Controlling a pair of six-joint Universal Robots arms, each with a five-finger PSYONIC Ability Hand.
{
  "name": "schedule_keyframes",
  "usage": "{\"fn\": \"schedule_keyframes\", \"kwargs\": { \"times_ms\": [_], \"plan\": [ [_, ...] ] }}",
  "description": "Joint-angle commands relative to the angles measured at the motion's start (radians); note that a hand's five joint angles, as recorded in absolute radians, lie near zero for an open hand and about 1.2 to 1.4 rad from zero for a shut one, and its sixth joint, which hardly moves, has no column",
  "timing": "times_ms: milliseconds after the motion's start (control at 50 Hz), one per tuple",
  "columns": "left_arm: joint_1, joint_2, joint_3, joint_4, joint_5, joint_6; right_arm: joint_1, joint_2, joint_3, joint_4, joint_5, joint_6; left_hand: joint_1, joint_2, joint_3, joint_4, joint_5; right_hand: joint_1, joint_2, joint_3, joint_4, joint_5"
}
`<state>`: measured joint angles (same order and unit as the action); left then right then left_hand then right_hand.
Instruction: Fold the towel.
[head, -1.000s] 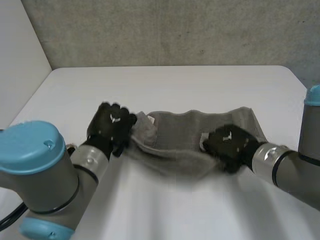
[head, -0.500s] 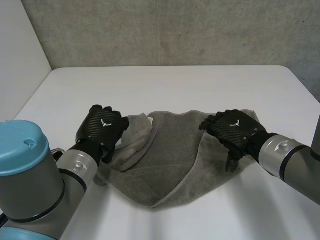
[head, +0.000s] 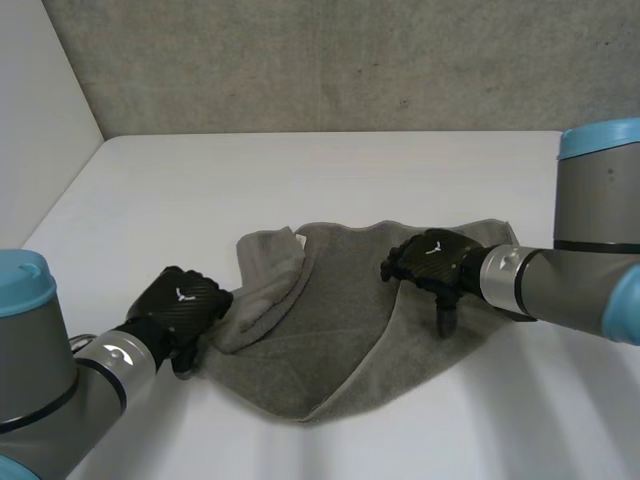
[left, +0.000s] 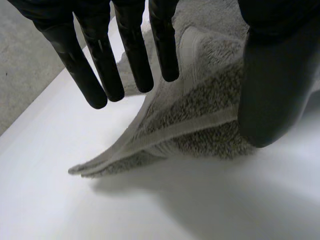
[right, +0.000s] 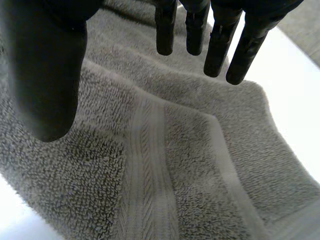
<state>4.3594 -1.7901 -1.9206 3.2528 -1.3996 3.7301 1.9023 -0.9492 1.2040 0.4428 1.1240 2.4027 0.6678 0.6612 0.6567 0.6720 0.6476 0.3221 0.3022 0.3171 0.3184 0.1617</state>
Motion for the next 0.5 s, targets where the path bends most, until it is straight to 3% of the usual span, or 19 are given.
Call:
{"fn": "schedule_keyframes", "kwargs": {
  "times_ms": [20,260,500],
  "plan": [
    [0.083,-0.012,-0.008,0.002,0.068,0.001,0.012,0.099,-0.07,0.008,-0.02,-0.002,-0.079,-0.072,-0.067,-0.083,-0.233,0.092,0.112,0.097,0.095,0.078],
    [0.092,-0.012,-0.015,-0.01,0.111,0.007,0.032,0.118,-0.083,0.01,-0.067,0.004,-0.067,-0.06,-0.056,-0.071,-0.221,0.309,0.329,0.314,0.313,0.295],
    [0.123,-0.051,-0.023,-0.01,0.134,0.117,0.052,0.132,-0.073,0.013,-0.069,-0.002,0.068,0.075,0.079,0.064,-0.086,0.394,0.414,0.399,0.398,0.38]
  ]
}}
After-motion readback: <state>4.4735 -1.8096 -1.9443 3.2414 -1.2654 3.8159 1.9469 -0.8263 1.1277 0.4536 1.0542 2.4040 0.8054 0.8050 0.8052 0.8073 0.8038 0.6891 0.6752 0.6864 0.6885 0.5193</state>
